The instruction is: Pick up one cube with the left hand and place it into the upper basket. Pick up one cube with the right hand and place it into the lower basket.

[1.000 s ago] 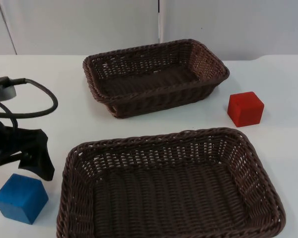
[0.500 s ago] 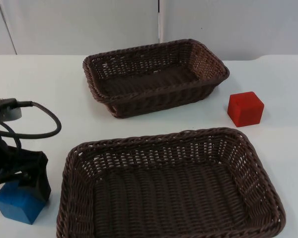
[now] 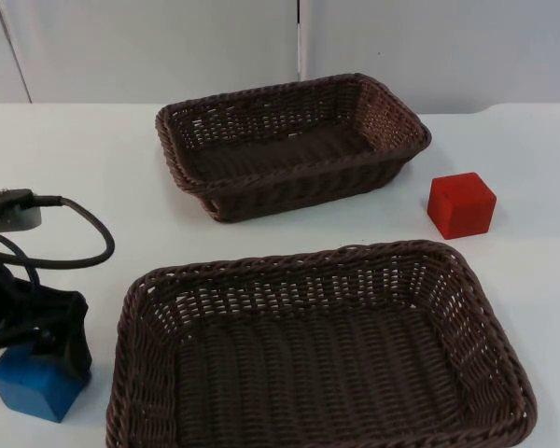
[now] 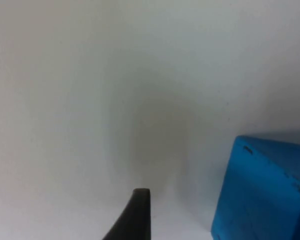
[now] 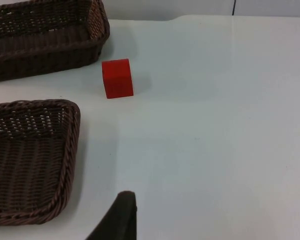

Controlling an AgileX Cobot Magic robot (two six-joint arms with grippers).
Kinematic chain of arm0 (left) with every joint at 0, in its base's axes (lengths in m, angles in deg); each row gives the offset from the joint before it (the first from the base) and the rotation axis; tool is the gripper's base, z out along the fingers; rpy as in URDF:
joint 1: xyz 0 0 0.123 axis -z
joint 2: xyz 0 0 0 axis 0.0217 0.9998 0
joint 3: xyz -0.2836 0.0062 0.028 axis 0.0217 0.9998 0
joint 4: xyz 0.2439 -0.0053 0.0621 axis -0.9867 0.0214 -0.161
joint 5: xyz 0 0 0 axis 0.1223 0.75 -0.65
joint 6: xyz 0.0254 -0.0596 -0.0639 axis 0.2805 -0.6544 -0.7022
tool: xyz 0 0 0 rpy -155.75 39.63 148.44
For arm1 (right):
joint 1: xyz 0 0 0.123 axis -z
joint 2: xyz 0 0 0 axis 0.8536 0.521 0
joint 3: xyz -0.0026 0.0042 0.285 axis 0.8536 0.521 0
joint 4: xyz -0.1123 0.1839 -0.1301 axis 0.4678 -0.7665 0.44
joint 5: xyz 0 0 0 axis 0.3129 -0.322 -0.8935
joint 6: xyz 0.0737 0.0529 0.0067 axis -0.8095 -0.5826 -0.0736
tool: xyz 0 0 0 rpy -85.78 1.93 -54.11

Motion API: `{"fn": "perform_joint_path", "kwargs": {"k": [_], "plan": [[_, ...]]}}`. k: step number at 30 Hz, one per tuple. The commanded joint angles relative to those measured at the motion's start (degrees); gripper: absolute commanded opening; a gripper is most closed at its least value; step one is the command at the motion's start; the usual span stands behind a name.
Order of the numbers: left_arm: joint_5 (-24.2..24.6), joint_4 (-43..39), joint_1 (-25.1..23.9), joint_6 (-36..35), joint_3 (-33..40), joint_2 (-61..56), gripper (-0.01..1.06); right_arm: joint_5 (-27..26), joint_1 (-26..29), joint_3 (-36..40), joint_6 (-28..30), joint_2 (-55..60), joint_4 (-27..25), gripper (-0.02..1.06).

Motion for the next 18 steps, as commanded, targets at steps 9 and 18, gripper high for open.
{"fn": "perform_joint_path", "kwargs": {"k": [9, 18], "plan": [[1.80, 1.55, 0.29, -0.30, -0.21, -0.38, 0.44, -0.19, 0.12, 0.14, 0.70, -0.04, 0.00, 1.05], [6.61, 5.04, 0.29, -0.05, -0.21, -8.33, 0.00, -0.19, 0.12, 0.14, 0.70, -0.04, 0.00, 1.05]]}}
